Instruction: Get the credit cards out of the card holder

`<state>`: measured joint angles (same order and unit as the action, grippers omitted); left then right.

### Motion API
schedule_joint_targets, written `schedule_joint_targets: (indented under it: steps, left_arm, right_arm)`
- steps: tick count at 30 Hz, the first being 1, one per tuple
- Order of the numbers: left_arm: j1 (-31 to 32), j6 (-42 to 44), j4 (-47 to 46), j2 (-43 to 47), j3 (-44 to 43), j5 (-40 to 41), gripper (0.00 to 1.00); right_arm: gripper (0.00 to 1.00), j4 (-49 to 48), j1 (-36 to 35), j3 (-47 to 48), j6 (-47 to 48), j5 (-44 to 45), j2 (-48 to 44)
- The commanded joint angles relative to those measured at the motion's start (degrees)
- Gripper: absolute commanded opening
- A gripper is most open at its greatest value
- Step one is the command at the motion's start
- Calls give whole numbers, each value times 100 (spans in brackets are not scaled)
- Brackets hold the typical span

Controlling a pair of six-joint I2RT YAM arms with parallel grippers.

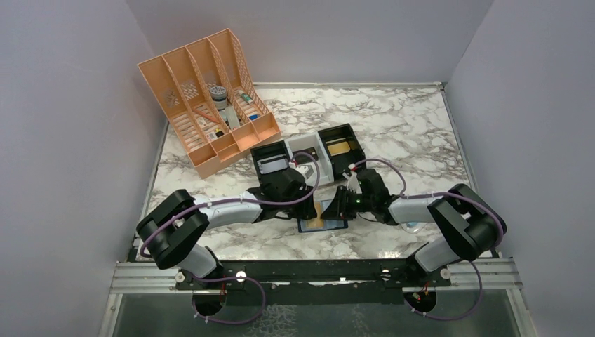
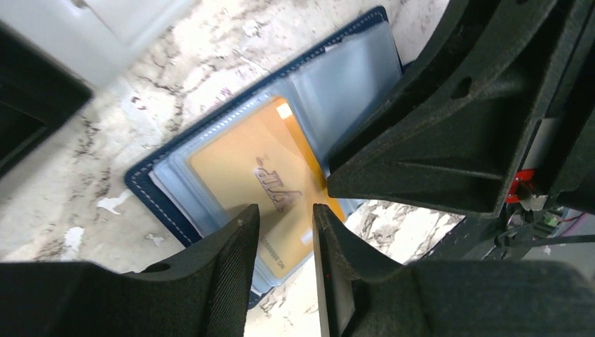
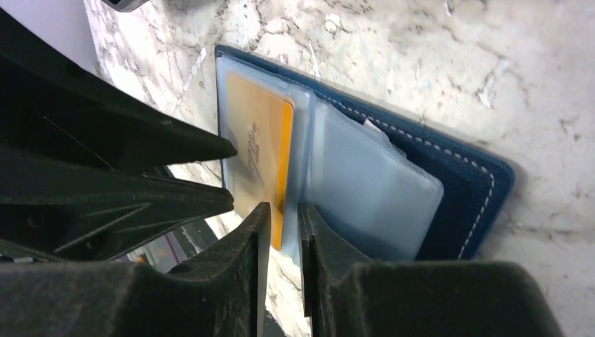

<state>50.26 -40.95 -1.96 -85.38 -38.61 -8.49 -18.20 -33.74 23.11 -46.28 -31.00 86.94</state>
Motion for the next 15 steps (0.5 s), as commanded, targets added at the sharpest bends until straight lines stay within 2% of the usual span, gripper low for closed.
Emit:
schedule_joint_targets:
  steps: [1,12,15]
  left_arm:
    - [220,85,408,-120,-38,231,36]
    - [267,-5,580,118,76,524,34]
    - [271,-17,631,323,-3,756,35]
  right_arm:
    - [21,287,-41,-457,-288,-55,-5]
    - [19,211,-37,-527,-367,-130,-117]
    - [19,522,-42,-281,-253,-19,-362]
